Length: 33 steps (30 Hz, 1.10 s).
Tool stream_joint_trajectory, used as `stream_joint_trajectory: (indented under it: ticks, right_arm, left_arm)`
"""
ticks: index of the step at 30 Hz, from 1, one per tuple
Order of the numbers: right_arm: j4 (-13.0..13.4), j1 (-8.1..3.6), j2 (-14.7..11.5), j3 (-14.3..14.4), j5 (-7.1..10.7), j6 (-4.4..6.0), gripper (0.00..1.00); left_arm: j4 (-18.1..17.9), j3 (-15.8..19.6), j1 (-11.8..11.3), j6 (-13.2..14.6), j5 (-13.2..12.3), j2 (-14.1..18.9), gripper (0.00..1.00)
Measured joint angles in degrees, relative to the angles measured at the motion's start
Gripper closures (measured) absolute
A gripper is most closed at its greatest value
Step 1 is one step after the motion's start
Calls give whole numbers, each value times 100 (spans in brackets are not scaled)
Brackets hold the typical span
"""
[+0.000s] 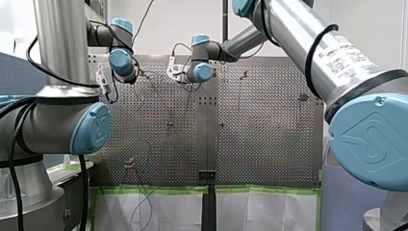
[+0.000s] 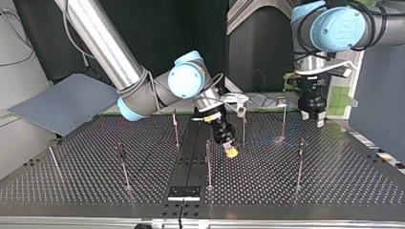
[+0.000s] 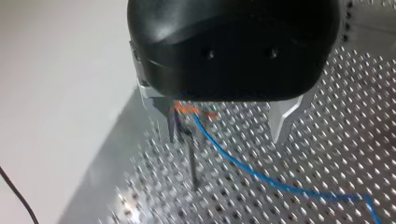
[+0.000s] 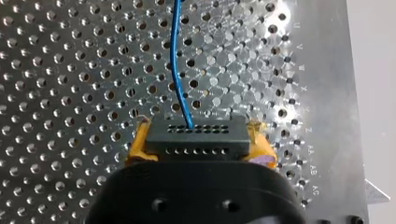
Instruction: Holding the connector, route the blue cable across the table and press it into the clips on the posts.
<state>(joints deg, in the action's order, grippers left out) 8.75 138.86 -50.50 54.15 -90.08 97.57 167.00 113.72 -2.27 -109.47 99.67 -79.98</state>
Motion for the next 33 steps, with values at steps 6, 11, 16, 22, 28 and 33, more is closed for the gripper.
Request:
stream_joint_trajectory:
  ticks: [6,11,16,22,28,33]
  right_arm:
    - [-4,-12,0,-1,-57,0,100]
    - [-4,-13,0,0,-67,0,100]
    - [3,-13,0,0,-71,0,100]
    - [9,-28,3,-1,-78,0,100]
    - [15,-47,7,-2,-88,0,100]
    - [20,-56,8,-1,-89,0,100]
  left_arm:
    - [-19,1,45,274,-279,252,0]
    - [-61,0,82,423,-522,275,0]
    - [-115,-30,127,584,-786,99,0]
    - [-149,-219,217,664,-1022,-65,0]
    - [-201,-395,300,672,-1069,-84,0]
    - [-293,-415,374,692,-1087,-219,0]
